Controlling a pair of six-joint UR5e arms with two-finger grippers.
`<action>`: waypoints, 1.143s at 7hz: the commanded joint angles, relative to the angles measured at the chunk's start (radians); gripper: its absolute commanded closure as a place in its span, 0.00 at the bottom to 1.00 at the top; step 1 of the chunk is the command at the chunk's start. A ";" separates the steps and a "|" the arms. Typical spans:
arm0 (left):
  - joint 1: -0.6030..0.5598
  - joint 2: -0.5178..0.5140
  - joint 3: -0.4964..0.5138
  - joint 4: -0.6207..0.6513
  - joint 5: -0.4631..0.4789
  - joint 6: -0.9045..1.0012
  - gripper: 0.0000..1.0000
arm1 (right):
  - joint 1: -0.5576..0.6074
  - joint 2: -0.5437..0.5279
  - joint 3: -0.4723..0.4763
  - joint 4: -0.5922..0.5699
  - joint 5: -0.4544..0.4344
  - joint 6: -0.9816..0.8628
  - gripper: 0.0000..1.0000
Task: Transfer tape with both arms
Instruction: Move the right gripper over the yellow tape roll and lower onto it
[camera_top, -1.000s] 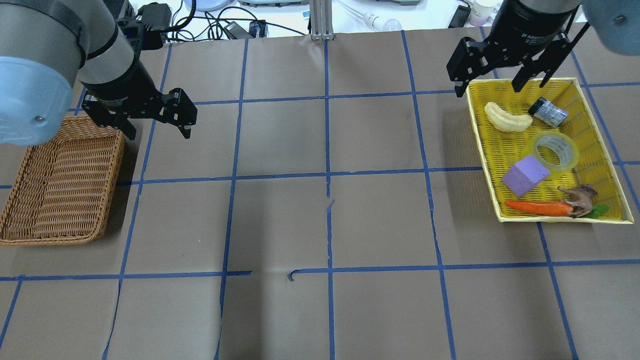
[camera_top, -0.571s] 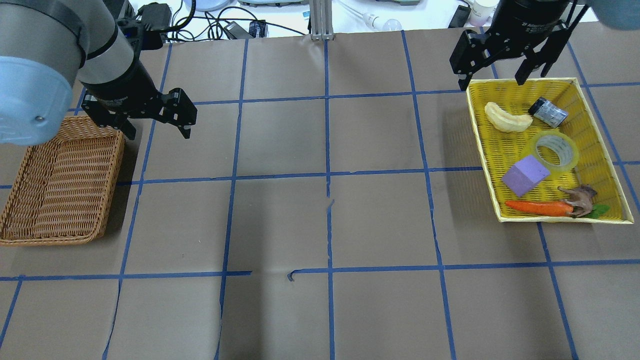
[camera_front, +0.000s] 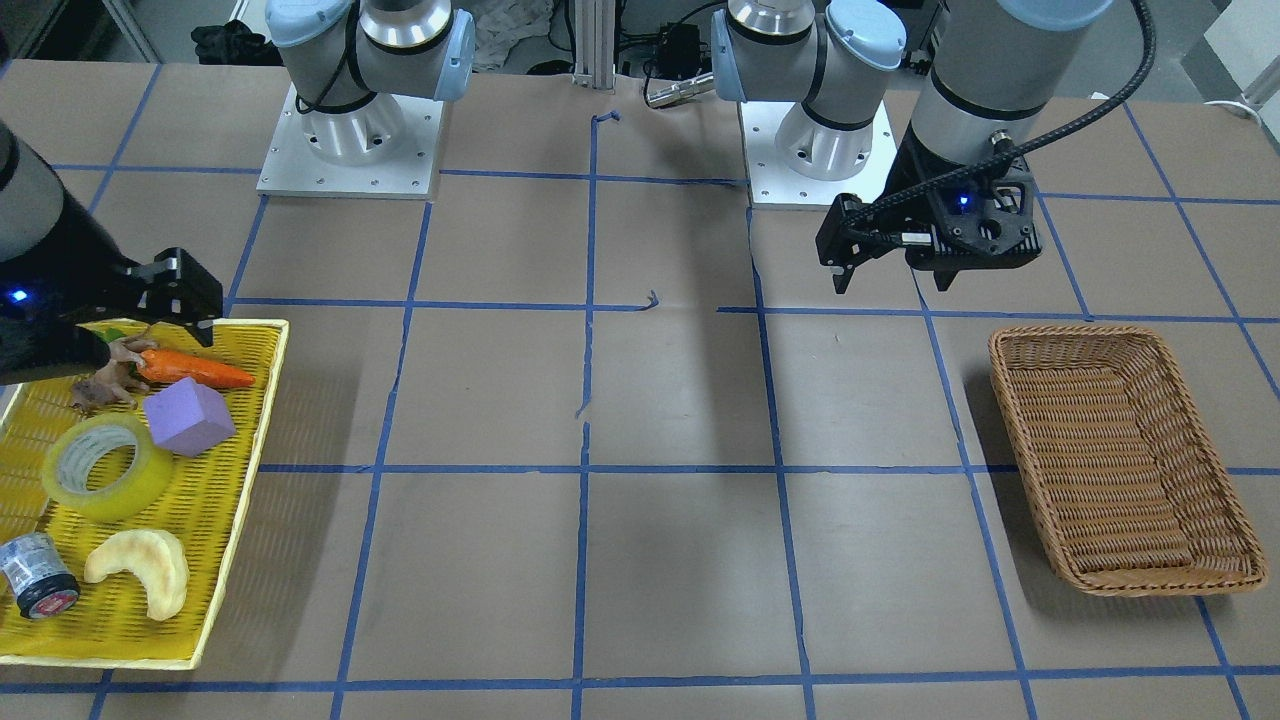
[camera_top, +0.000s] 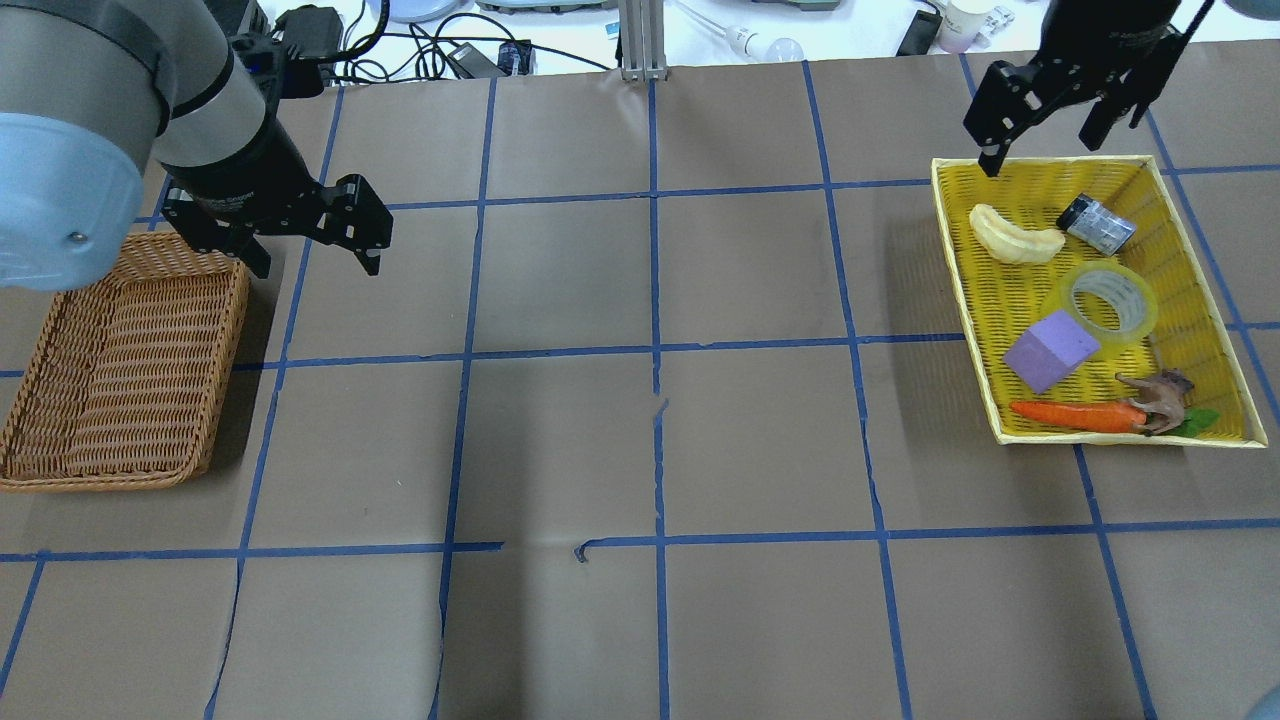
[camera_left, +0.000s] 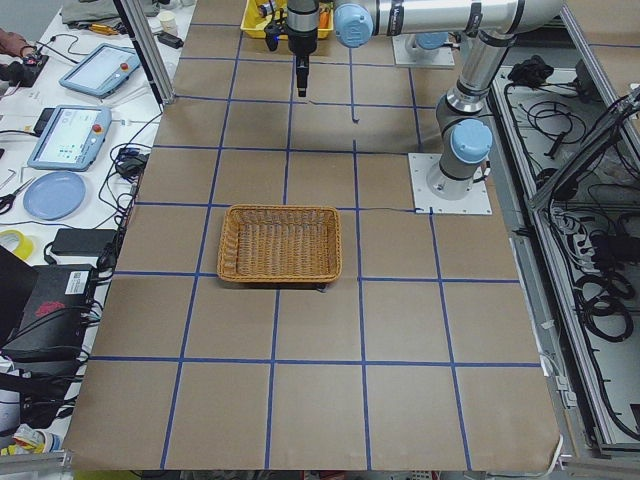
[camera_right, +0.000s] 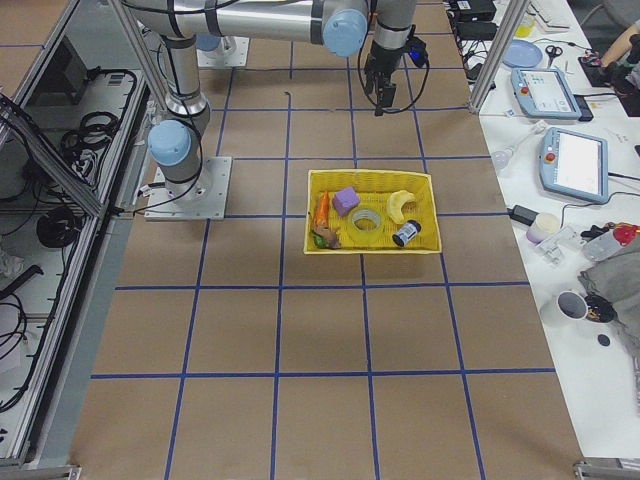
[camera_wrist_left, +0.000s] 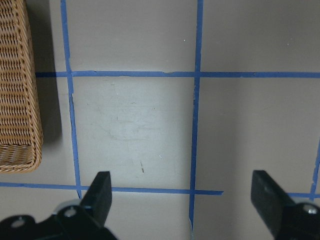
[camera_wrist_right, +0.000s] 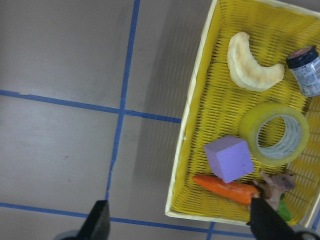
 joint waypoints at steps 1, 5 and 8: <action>0.000 0.000 0.000 0.001 0.000 0.000 0.00 | -0.143 0.035 0.142 -0.230 0.007 -0.297 0.00; 0.000 -0.001 0.000 0.001 -0.001 -0.002 0.00 | -0.333 0.260 0.221 -0.554 0.087 -0.745 0.14; 0.000 -0.001 0.000 0.002 -0.001 0.000 0.00 | -0.335 0.307 0.236 -0.559 0.070 -0.717 0.44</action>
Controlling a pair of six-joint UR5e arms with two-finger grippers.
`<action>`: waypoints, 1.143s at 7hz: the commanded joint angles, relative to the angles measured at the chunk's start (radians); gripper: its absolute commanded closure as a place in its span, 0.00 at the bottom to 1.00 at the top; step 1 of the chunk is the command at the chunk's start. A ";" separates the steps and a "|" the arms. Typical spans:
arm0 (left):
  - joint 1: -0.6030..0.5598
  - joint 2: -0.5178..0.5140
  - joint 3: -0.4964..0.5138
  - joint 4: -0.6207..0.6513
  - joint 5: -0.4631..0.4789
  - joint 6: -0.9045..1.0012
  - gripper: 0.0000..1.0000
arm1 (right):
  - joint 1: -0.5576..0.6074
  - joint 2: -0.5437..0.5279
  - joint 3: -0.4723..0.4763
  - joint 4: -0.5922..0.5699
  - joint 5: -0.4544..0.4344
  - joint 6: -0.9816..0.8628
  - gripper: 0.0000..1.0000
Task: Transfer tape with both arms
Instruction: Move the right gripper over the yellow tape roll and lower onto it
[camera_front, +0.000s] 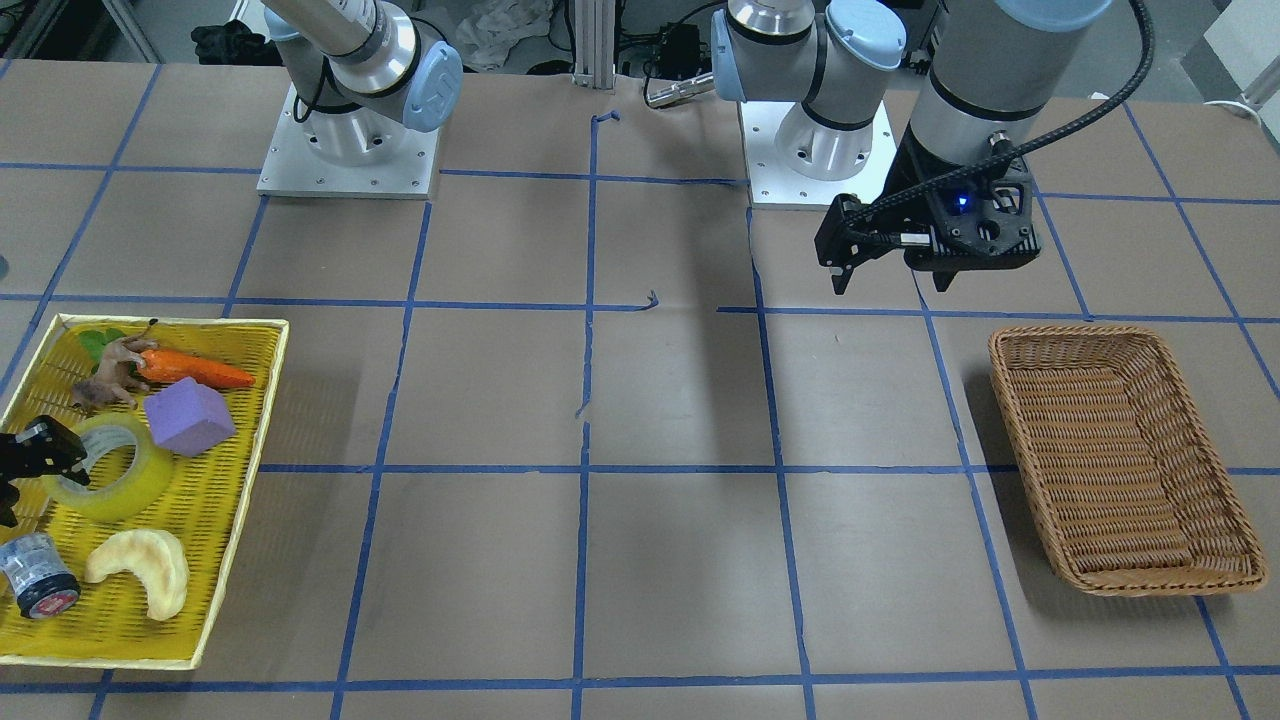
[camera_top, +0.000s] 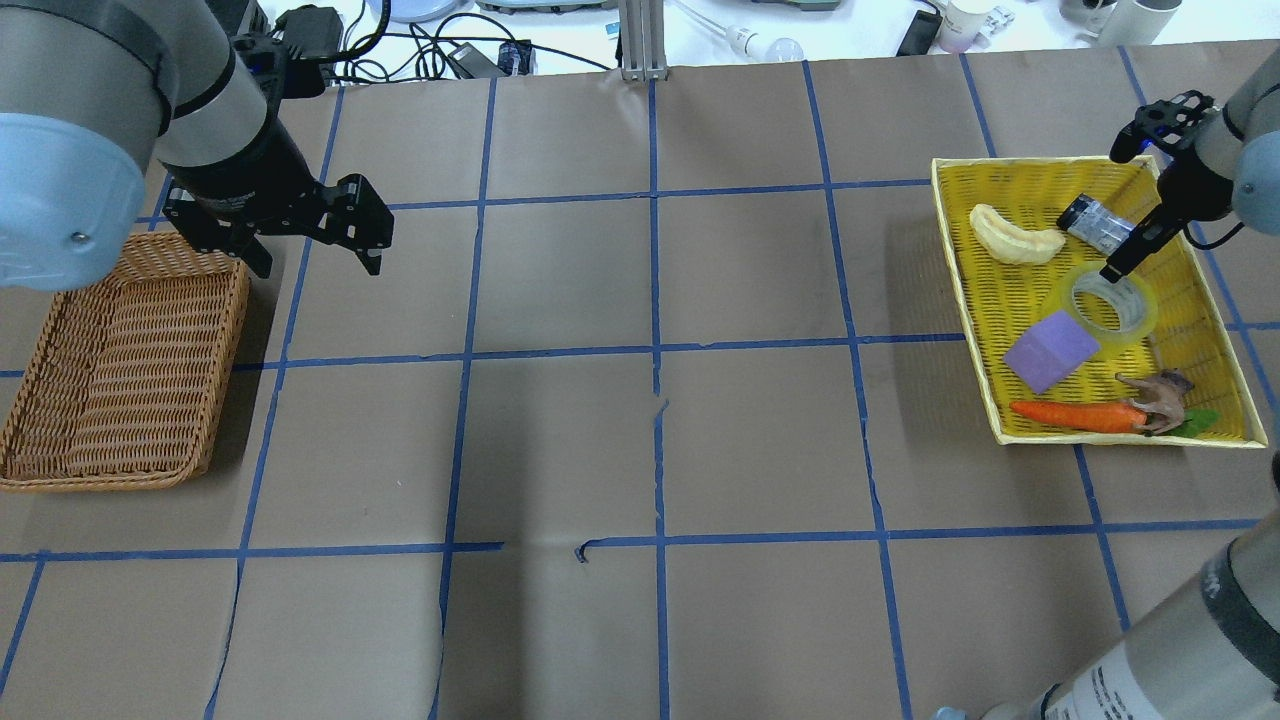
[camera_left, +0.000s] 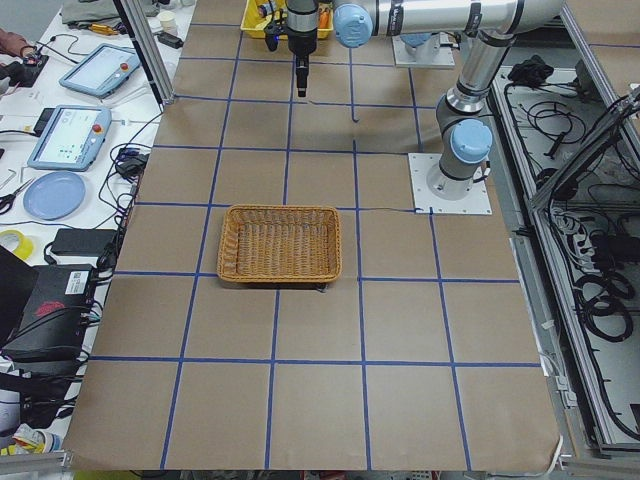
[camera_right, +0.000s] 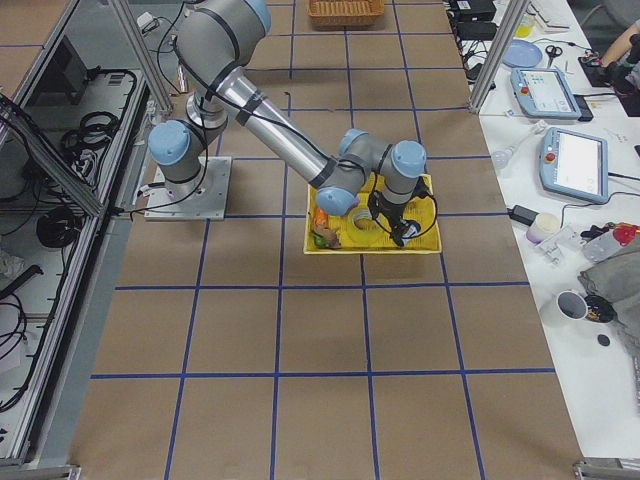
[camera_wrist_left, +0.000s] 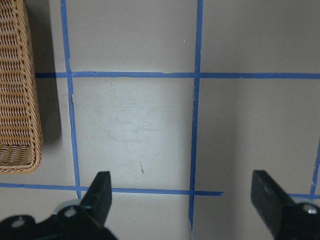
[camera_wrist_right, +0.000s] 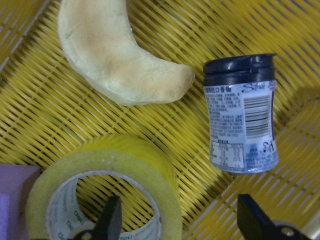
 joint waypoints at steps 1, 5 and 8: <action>0.001 0.000 0.000 0.001 0.000 -0.001 0.00 | -0.004 0.013 0.019 -0.002 -0.008 0.004 0.63; 0.001 -0.002 0.000 0.001 0.000 0.001 0.00 | -0.004 -0.002 0.003 0.016 -0.013 0.027 1.00; 0.003 -0.002 0.002 0.001 0.000 0.001 0.00 | 0.057 -0.053 -0.120 0.086 -0.002 0.125 1.00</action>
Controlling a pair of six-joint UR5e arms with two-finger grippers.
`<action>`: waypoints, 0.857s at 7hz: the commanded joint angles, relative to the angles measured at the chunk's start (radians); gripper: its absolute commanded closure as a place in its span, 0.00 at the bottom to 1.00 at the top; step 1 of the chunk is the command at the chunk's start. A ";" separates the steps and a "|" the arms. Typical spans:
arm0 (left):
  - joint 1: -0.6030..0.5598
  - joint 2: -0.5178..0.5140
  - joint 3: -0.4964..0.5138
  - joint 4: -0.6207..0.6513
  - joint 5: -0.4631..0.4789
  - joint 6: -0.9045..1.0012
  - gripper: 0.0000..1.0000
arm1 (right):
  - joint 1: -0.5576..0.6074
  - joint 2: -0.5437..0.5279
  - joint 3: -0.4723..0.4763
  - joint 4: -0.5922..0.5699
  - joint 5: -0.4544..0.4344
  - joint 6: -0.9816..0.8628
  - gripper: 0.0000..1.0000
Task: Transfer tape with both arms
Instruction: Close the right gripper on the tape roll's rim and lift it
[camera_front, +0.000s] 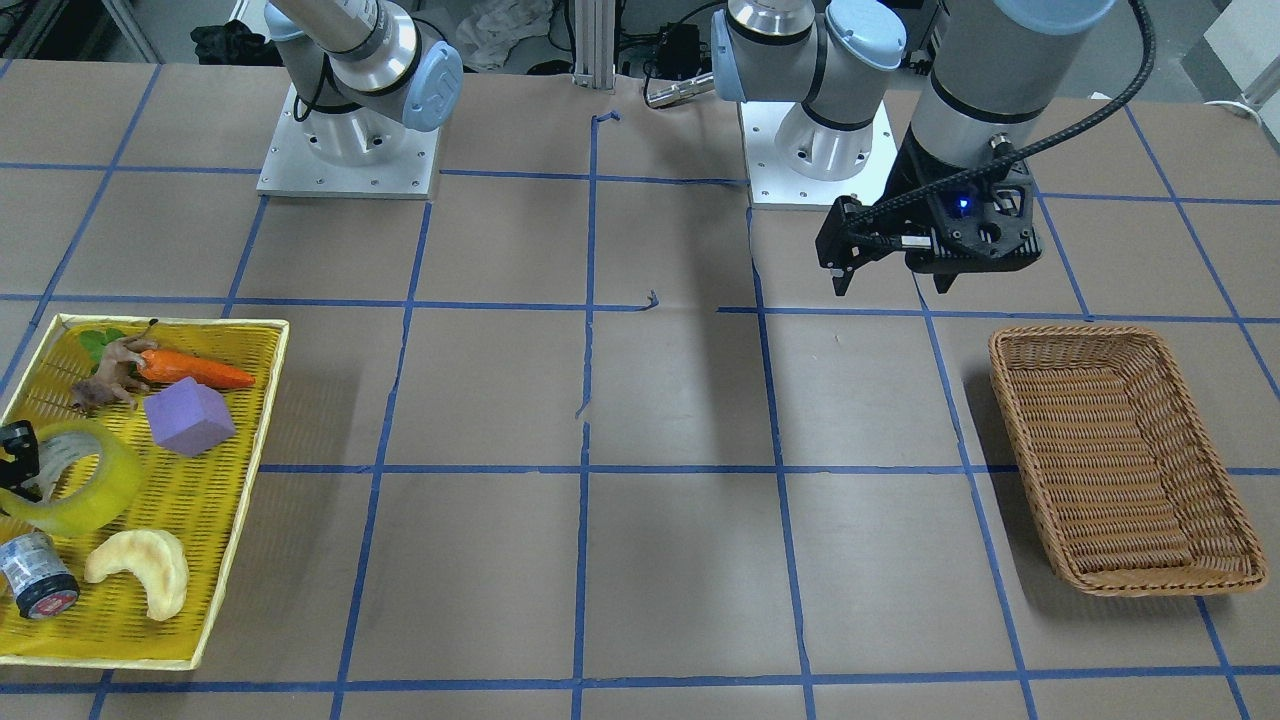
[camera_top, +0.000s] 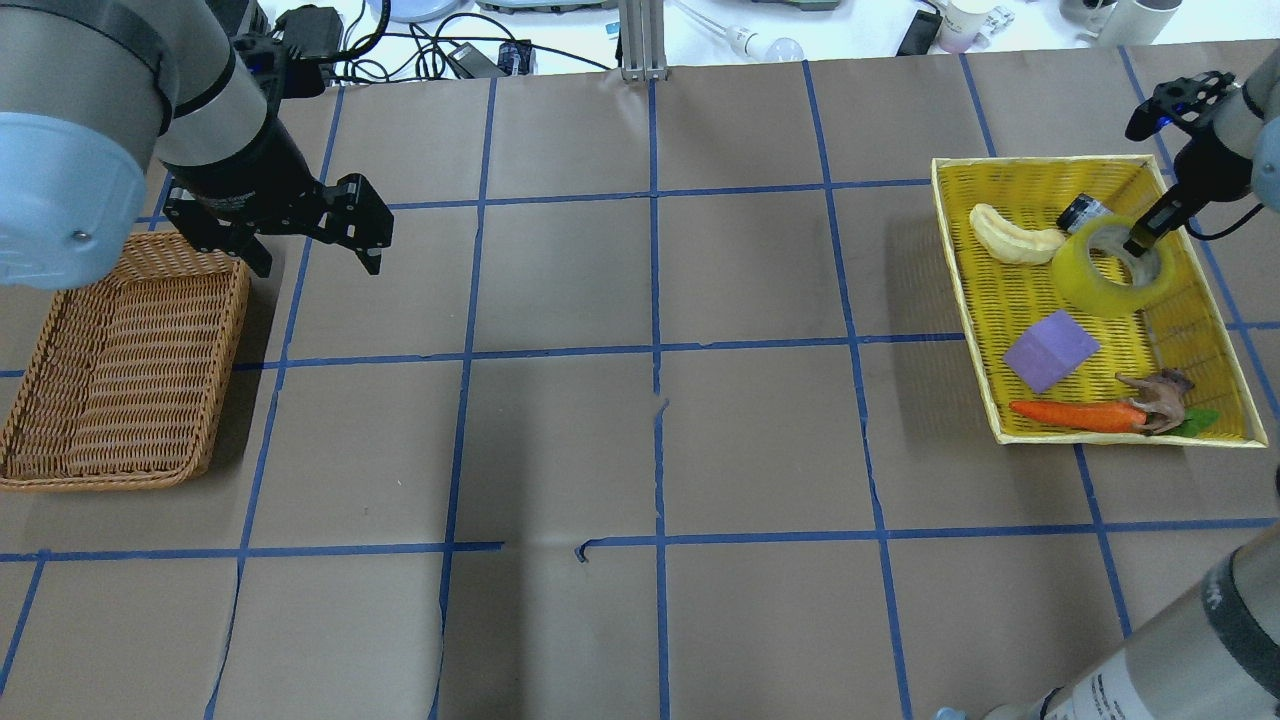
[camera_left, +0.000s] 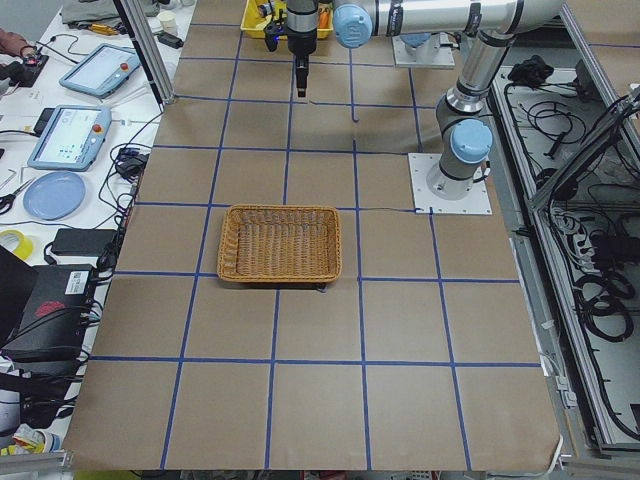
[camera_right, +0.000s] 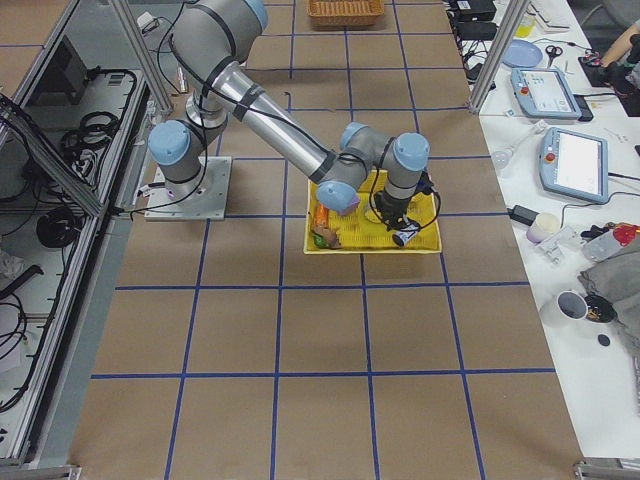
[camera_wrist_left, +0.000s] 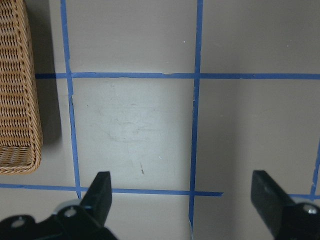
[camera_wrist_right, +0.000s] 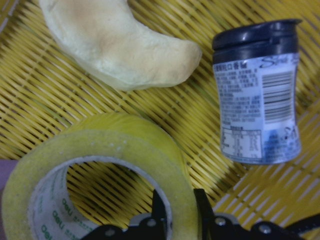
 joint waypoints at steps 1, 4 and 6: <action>0.001 0.000 0.001 0.000 0.001 0.000 0.00 | 0.116 -0.015 -0.130 0.109 -0.003 0.132 1.00; 0.013 0.000 0.009 0.006 0.001 0.003 0.00 | 0.317 0.038 -0.227 0.156 0.014 0.527 1.00; 0.021 0.001 0.009 0.005 0.004 0.021 0.00 | 0.449 0.191 -0.386 0.153 0.102 0.767 1.00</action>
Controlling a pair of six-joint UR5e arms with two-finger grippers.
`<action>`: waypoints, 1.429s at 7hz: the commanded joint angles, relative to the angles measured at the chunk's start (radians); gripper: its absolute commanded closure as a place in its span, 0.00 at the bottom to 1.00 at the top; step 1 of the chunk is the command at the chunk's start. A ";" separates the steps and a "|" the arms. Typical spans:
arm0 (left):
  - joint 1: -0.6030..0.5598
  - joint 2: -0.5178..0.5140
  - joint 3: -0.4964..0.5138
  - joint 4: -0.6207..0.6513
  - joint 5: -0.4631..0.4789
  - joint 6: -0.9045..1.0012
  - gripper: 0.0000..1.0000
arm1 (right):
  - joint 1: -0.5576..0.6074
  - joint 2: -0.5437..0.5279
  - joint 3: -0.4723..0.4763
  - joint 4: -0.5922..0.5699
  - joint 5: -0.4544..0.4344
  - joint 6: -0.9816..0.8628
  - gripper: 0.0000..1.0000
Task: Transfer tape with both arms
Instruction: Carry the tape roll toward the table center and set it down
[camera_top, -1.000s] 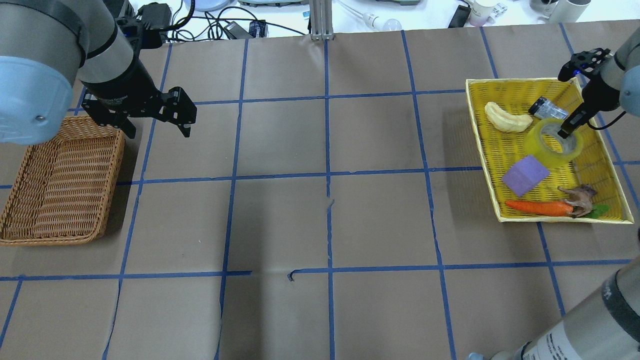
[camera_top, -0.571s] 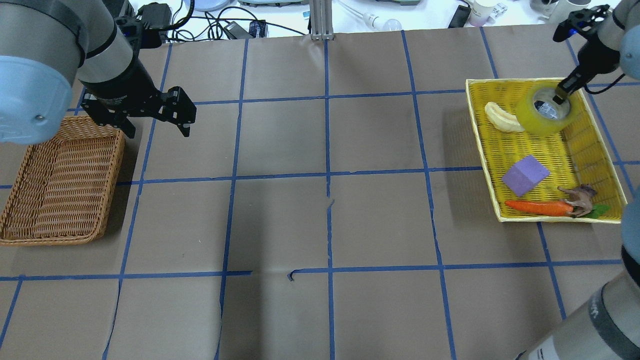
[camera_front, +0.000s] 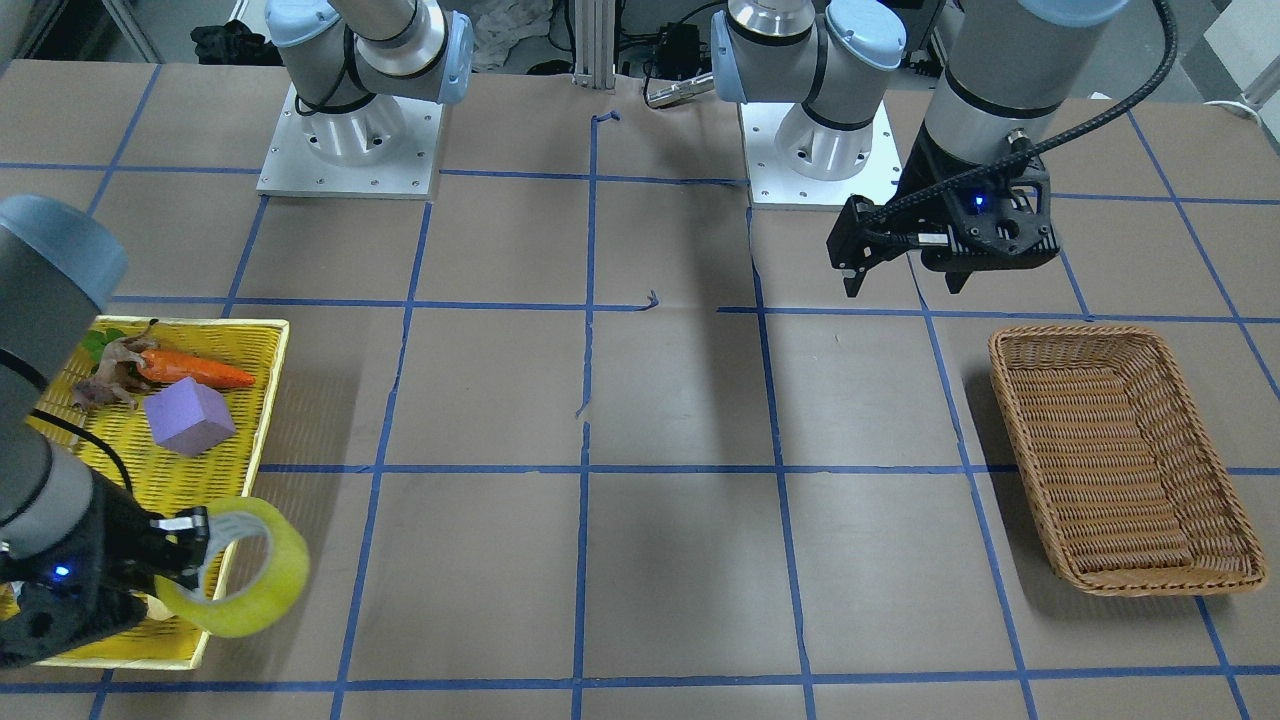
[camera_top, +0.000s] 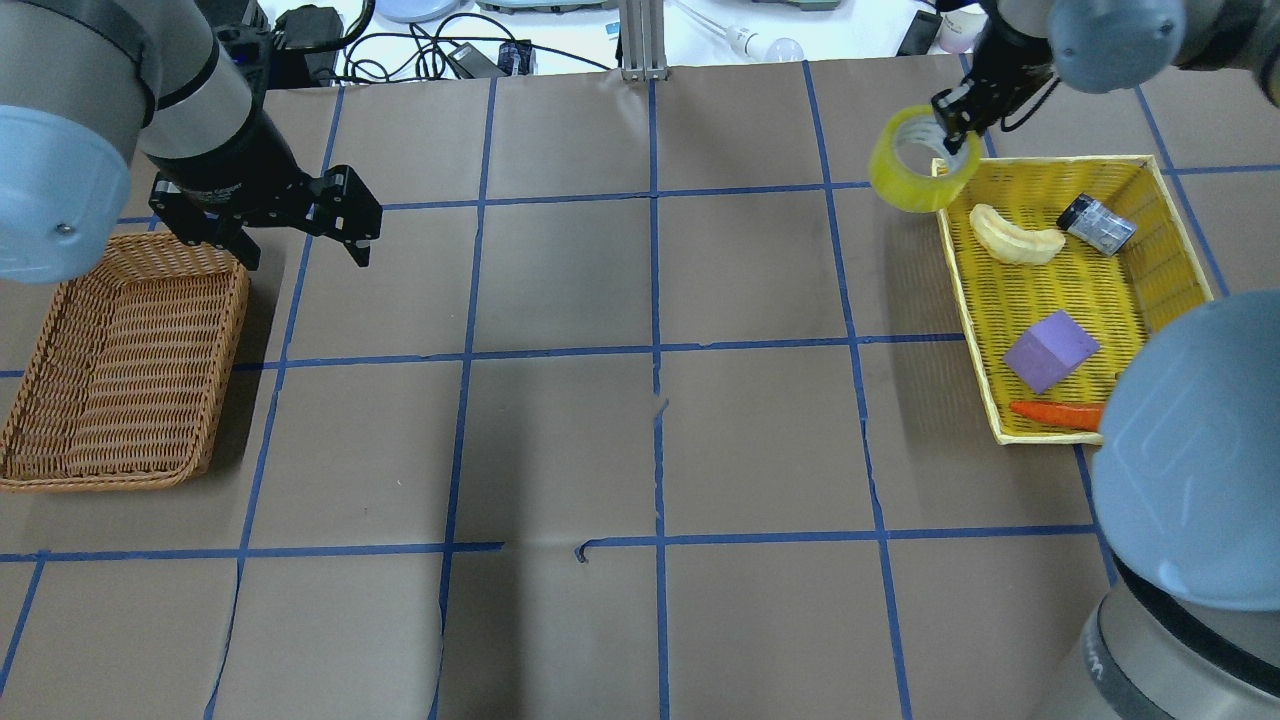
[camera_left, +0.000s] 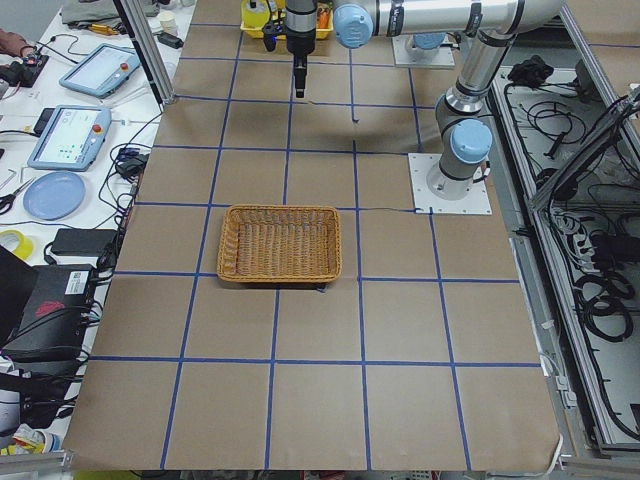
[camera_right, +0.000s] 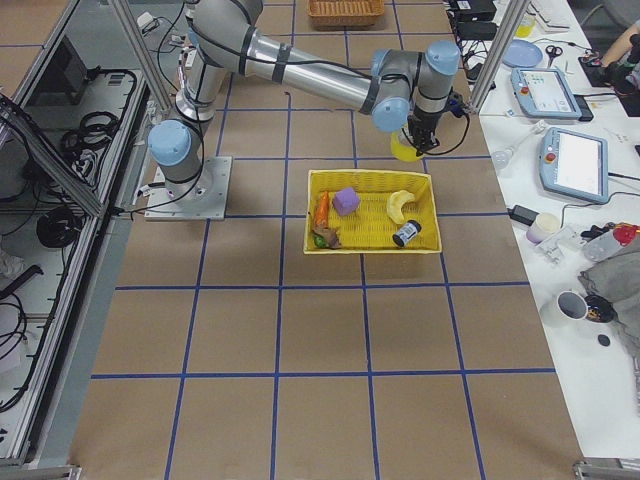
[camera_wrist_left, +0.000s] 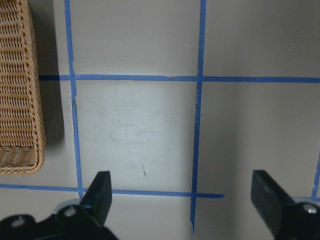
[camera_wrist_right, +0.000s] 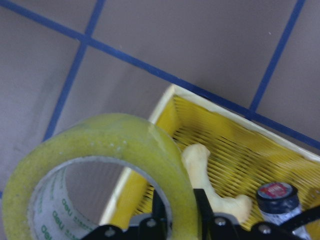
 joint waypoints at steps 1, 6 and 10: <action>0.010 0.000 0.000 0.001 0.001 0.014 0.00 | 0.154 0.181 -0.175 -0.004 0.058 0.208 1.00; 0.008 0.000 -0.006 0.003 -0.001 0.019 0.00 | 0.358 0.300 -0.244 -0.026 0.019 0.463 1.00; 0.016 -0.030 0.002 0.015 0.003 0.007 0.00 | 0.360 0.305 -0.214 -0.041 0.007 0.454 0.11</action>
